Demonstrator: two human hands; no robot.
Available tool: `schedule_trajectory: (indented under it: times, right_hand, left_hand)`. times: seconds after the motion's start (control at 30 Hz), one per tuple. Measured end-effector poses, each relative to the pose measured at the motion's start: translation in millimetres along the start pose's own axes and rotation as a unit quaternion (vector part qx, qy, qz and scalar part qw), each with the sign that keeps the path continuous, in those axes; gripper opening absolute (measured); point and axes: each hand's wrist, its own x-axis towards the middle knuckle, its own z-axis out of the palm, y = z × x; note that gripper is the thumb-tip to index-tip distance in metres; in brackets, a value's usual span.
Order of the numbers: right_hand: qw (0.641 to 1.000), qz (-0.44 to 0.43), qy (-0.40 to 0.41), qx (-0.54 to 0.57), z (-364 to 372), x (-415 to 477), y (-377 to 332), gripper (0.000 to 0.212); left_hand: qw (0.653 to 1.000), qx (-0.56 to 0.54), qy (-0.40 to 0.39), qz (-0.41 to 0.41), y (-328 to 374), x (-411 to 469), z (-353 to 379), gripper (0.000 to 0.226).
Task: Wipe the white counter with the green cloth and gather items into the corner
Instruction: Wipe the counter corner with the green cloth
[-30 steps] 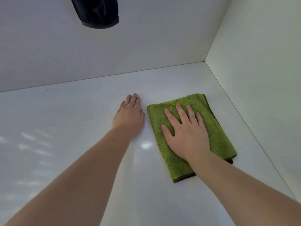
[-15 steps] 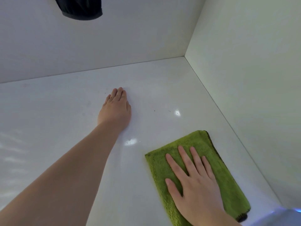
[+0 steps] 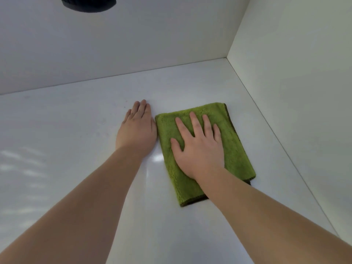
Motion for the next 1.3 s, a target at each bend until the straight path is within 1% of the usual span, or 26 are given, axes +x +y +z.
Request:
schedule_trajectory:
  times: [0.23, 0.37, 0.47, 0.53, 0.63, 0.77, 0.87, 1.03, 1.2, 1.3]
  right_hand:
    - [1.000, 0.009, 0.015, -0.006, 3, 99, -21, 0.066]
    - [1.000, -0.013, 0.007, -0.010, -1, 147, -29, 0.066]
    - [0.999, -0.032, 0.002, -0.010, -1, 163, -30, 0.065]
    - [0.999, -0.043, 0.008, -0.009, 0, 161, -27, 0.066]
    - [0.998, -0.066, 0.012, -0.014, 0, 141, -19, 0.066]
    - [0.998, -0.067, 0.021, 0.000, 1, 81, -9, 0.065]
    - [0.998, -0.063, 0.017, 0.002, 1, 33, -5, 0.065]
    - [0.999, -0.044, 0.011, 0.003, 1, -41, 9, 0.066]
    - [1.000, -0.025, 0.012, 0.006, 0, -103, 31, 0.066]
    - [1.000, -0.008, 0.016, 0.008, 1, -140, 42, 0.065]
  left_hand:
    - [1.000, 0.008, 0.012, -0.009, -2, 1, 1, 0.059]
    - [1.000, 0.011, 0.025, -0.013, -3, 2, 3, 0.064]
    - [0.999, 0.012, 0.035, -0.012, -3, 2, 4, 0.068]
    - [0.999, 0.012, 0.037, -0.011, -3, 2, 4, 0.065]
    - [0.999, 0.017, 0.036, -0.011, -2, 0, 3, 0.056]
    - [0.997, 0.055, 0.038, -0.028, 5, -12, -6, 0.052]
    - [0.999, 0.028, 0.009, -0.039, 15, -39, -10, 0.053]
    - [1.000, -0.015, -0.021, -0.012, 31, -103, 0, 0.057]
    - [0.999, -0.027, -0.009, 0.022, 43, -151, 13, 0.057]
    - [0.998, -0.053, -0.013, 0.009, 48, -169, 17, 0.055]
